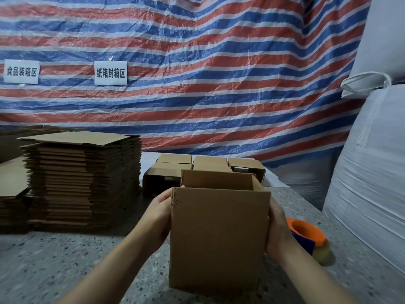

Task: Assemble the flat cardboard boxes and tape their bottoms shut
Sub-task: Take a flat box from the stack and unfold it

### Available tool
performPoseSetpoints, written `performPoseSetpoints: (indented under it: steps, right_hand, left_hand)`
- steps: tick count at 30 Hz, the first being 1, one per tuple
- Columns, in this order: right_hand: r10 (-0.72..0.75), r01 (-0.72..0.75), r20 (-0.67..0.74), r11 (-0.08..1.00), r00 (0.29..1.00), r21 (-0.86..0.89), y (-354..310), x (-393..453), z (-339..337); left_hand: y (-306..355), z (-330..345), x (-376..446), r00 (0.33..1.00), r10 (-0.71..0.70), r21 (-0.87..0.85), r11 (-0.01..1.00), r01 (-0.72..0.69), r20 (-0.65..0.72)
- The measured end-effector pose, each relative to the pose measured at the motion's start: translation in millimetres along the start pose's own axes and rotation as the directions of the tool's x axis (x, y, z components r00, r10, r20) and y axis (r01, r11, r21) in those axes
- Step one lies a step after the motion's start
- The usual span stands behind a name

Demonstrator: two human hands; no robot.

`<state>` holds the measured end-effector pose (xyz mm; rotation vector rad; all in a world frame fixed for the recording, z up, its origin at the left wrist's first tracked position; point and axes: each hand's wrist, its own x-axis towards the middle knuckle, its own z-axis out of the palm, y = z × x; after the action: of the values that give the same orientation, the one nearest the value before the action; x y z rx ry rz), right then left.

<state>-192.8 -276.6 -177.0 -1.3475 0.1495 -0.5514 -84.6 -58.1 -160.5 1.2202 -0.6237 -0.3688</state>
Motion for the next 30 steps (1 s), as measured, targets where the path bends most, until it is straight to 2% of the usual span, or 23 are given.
performPoseSetpoints:
  steps: [4,9,12,15,17,19,21,24,27,30]
  right_hand:
    - [0.09,-0.09,0.016,0.996,0.996,0.0,-5.4,-0.5,2.9]
    - [0.136,-0.136,0.002,0.99,0.991,-0.03,-10.9,1.0,2.9]
    - [0.141,-0.141,-0.004,0.99,0.99,-0.028,-11.7,0.2,4.9]
    - [0.137,-0.137,-0.007,0.99,0.991,-0.033,-13.4,-1.0,7.5]
    - [0.137,-0.137,-0.003,0.99,0.991,-0.029,-14.5,-1.6,7.9]
    - [0.142,-0.142,-0.003,0.99,0.99,-0.018,-14.3,-1.8,7.8]
    - [0.146,-0.146,-0.019,0.989,0.989,-0.005,-13.7,-1.2,7.3]
    - [0.16,-0.159,-0.038,0.987,0.986,0.023,-12.5,1.3,7.3]
    - [0.181,-0.178,-0.04,0.982,0.983,0.06,-10.9,3.7,5.5]
    - [0.134,-0.134,0.001,0.99,0.991,0.039,-6.8,5.1,-0.1]
  left_hand:
    - [-1.5,1.0,-0.6,0.999,0.042,0.022,0.999,-0.042,0.016]
    - [-0.5,-1.6,0.8,0.991,0.136,0.014,0.991,-0.136,-0.002]
    - [-1.8,-0.6,-0.1,0.981,0.19,0.104,0.976,-0.191,0.024]
    - [-3.9,-5.9,2.3,0.985,0.166,0.214,0.962,-0.171,0.041]
    - [-3.5,-15.9,4.3,0.98,0.127,0.188,0.97,-0.154,0.152]
    - [-2.0,-26.4,3.5,0.943,0.139,0.184,0.962,-0.201,0.302]
    - [0.3,-31.0,1.4,0.913,0.119,0.232,0.947,-0.222,0.389]
    - [4.0,-27.6,3.8,0.935,0.084,0.286,0.939,-0.19,0.344]
    - [0.1,-23.4,3.8,0.96,0.12,0.257,0.948,-0.186,0.253]
    - [-6.0,-17.5,3.9,0.98,0.149,0.231,0.957,-0.176,0.13]
